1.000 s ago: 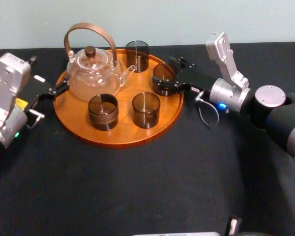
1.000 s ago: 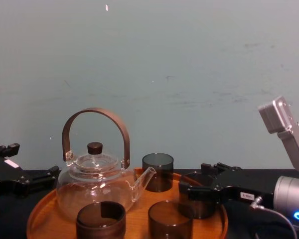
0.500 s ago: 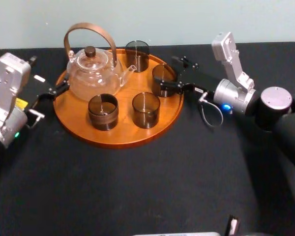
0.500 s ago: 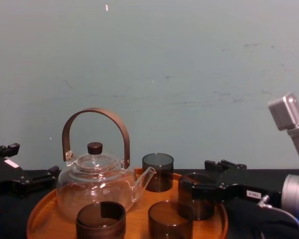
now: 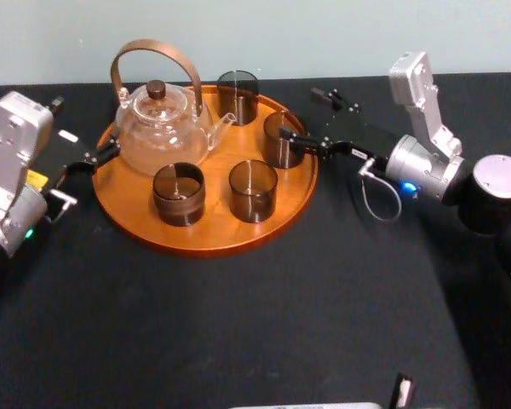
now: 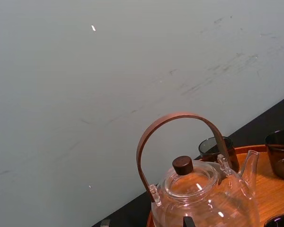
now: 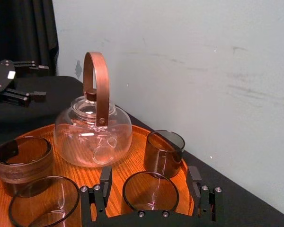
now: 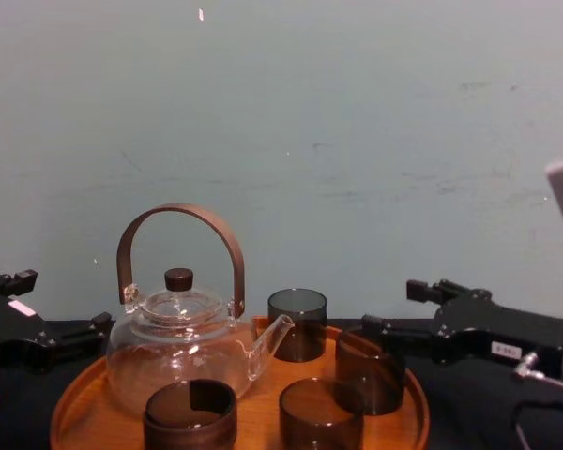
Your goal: Pick up the glass from the table and place it on the tray.
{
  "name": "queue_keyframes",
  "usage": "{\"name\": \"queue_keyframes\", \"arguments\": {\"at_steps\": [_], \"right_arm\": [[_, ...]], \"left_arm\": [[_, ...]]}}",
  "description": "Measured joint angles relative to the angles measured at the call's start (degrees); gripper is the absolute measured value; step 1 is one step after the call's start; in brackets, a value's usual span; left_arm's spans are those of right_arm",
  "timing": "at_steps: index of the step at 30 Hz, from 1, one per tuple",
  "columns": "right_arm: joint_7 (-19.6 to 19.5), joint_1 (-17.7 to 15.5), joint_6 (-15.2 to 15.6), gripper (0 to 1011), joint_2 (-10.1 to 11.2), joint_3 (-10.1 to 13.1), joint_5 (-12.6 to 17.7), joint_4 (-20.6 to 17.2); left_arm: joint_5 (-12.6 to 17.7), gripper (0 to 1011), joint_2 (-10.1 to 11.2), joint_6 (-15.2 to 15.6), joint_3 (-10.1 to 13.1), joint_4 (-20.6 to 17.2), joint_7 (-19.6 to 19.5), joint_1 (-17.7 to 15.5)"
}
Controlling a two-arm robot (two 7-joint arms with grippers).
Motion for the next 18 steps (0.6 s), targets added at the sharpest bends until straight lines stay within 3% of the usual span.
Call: {"name": "queue_keyframes", "arguments": {"at_steps": [11, 18], "right_arm": [[-3.12, -6.24, 2.29, 1002, 3.95, 0.57, 1.7, -11.16], [-5.29, -9.47, 2.97, 1002, 6.11, 1.06, 2.63, -16.24]], "left_arm": [[0.0, 1001, 0.0, 0.0, 0.0, 0.0, 0.0, 0.0], [0.0, 1001, 0.0, 0.0, 0.0, 0.0, 0.0, 0.0]]}}
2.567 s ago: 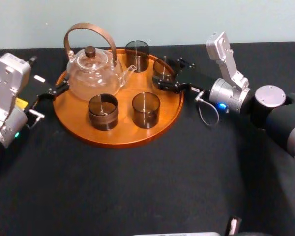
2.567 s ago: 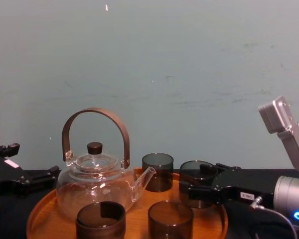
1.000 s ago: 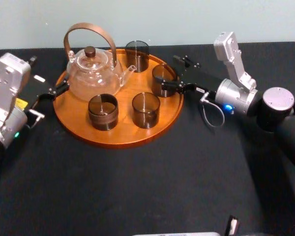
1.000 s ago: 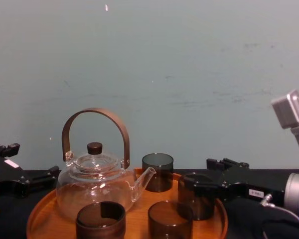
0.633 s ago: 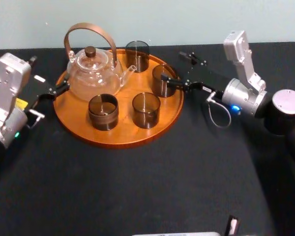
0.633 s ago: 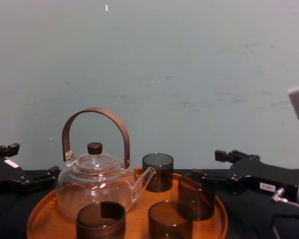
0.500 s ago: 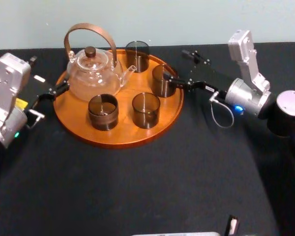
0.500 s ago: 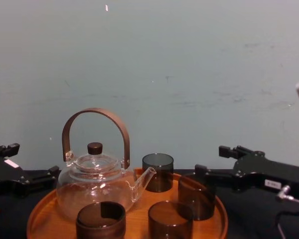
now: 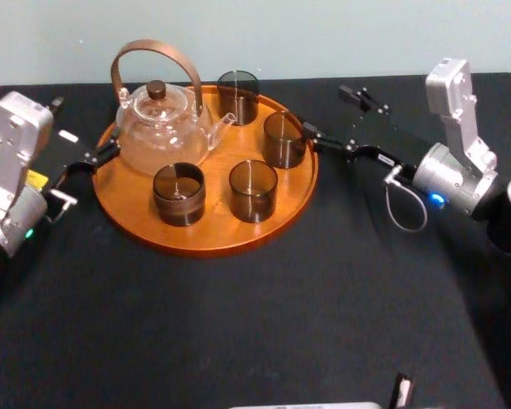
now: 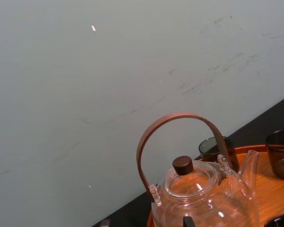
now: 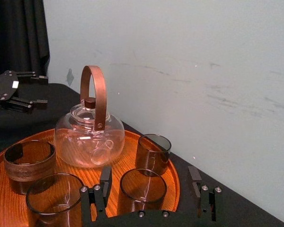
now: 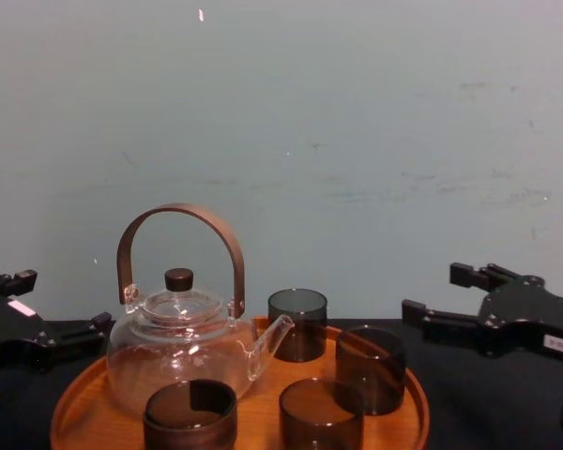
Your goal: Pick up the glass from the table and place it on the tray.
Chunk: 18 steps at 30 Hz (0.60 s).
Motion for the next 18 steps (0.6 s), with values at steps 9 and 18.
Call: {"name": "queue_keyframes", "arguments": {"at_steps": [9, 18], "right_arm": [[-2.71, -3.94, 0.26, 1002, 2.3, 1.19, 1.42, -4.86], [-5.56, -7.71, 0.12, 1002, 4.06, 3.44, 2.27, -7.55]], "left_arm": [[0.0, 1001, 0.0, 0.0, 0.0, 0.0, 0.0, 0.0], [0.0, 1002, 0.0, 0.0, 0.0, 0.0, 0.0, 0.0]]}}
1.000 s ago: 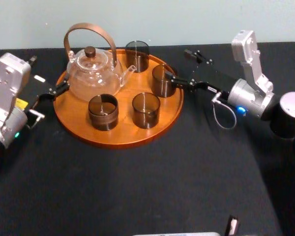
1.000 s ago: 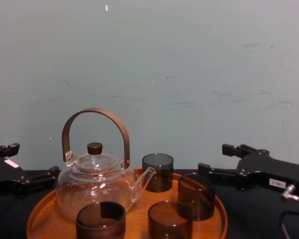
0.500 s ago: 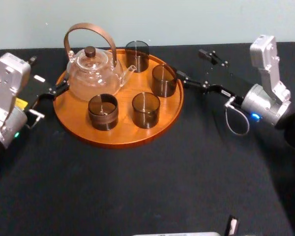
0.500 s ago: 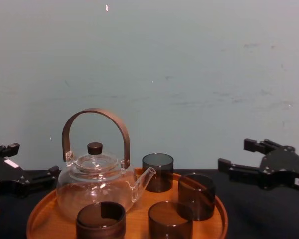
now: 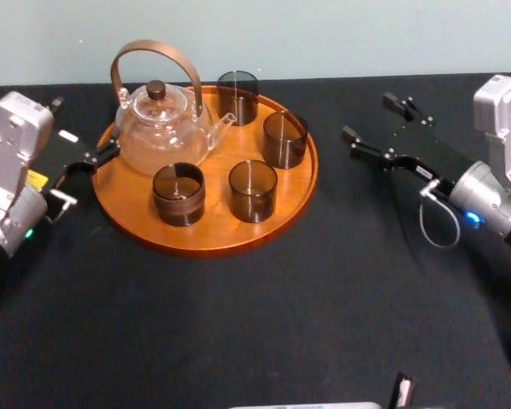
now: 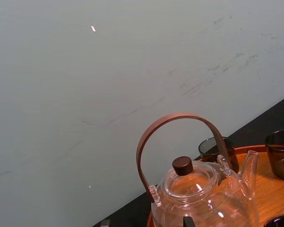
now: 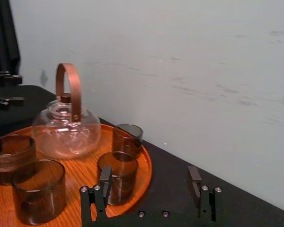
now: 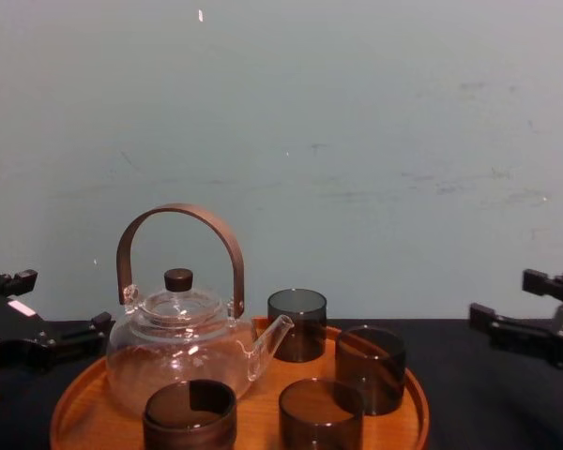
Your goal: Pick up the glass from the table and place it on the tray.
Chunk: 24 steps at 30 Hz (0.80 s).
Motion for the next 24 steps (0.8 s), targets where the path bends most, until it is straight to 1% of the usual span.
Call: {"name": "queue_keyframes", "arguments": {"at_steps": [6, 11, 15, 24], "right_arm": [[-1.91, -2.1, -0.31, 1002, 0.62, 1.69, 0.17, -1.05], [-3.32, -3.33, -0.52, 1002, 0.68, 2.74, -0.51, -1.53], [-4.6, -4.19, -0.77, 1003, 0.48, 3.6, -1.39, -1.7], [-5.98, -5.04, -0.88, 1002, -0.21, 5.02, -2.6, -1.59]], "left_arm": [[0.0, 1001, 0.0, 0.0, 0.0, 0.0, 0.0, 0.0], [0.0, 1001, 0.0, 0.0, 0.0, 0.0, 0.0, 0.0], [0.0, 1001, 0.0, 0.0, 0.0, 0.0, 0.0, 0.0], [0.0, 1001, 0.0, 0.0, 0.0, 0.0, 0.0, 0.0]]}}
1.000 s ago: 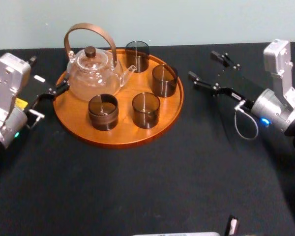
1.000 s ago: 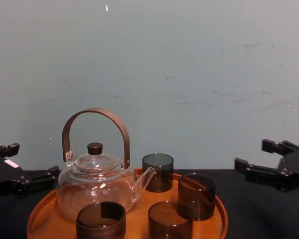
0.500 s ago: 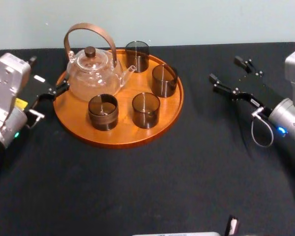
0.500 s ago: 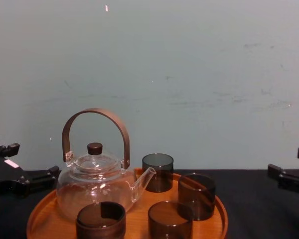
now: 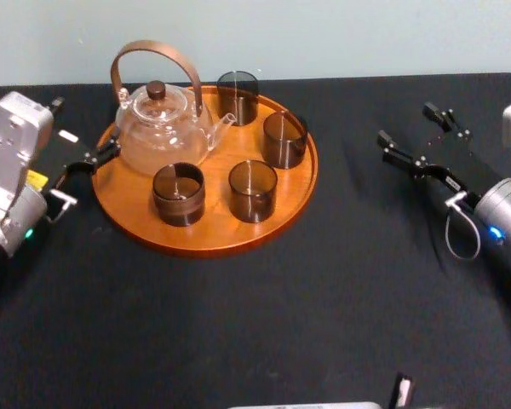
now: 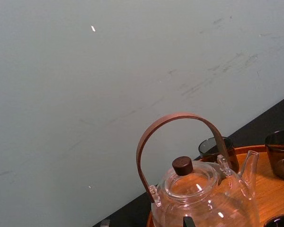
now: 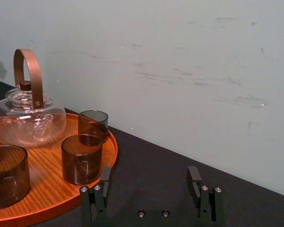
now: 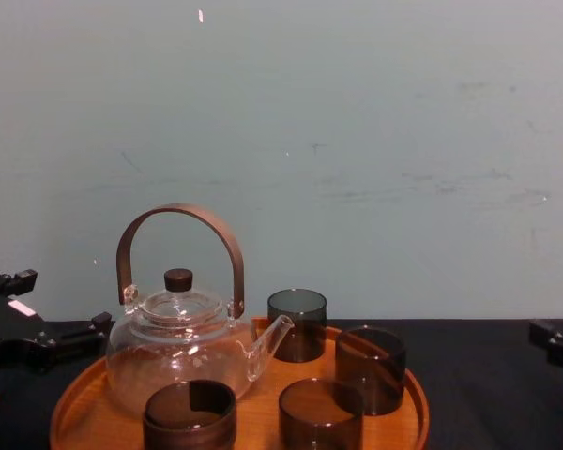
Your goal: Pick up the glass from the table and place it on the tray.
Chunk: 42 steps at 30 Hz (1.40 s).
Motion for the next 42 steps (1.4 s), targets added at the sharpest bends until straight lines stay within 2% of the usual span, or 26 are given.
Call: {"name": "queue_keyframes", "arguments": {"at_steps": [13, 42], "right_arm": [[-1.23, -0.63, -0.24, 1002, -1.24, 1.32, -1.31, 0.91], [-0.97, -0.56, -0.2, 1002, -1.01, 1.14, -1.08, 0.83]], "left_arm": [[0.0, 1001, 0.0, 0.0, 0.0, 0.0, 0.0, 0.0], [0.0, 1001, 0.0, 0.0, 0.0, 0.0, 0.0, 0.0]]}}
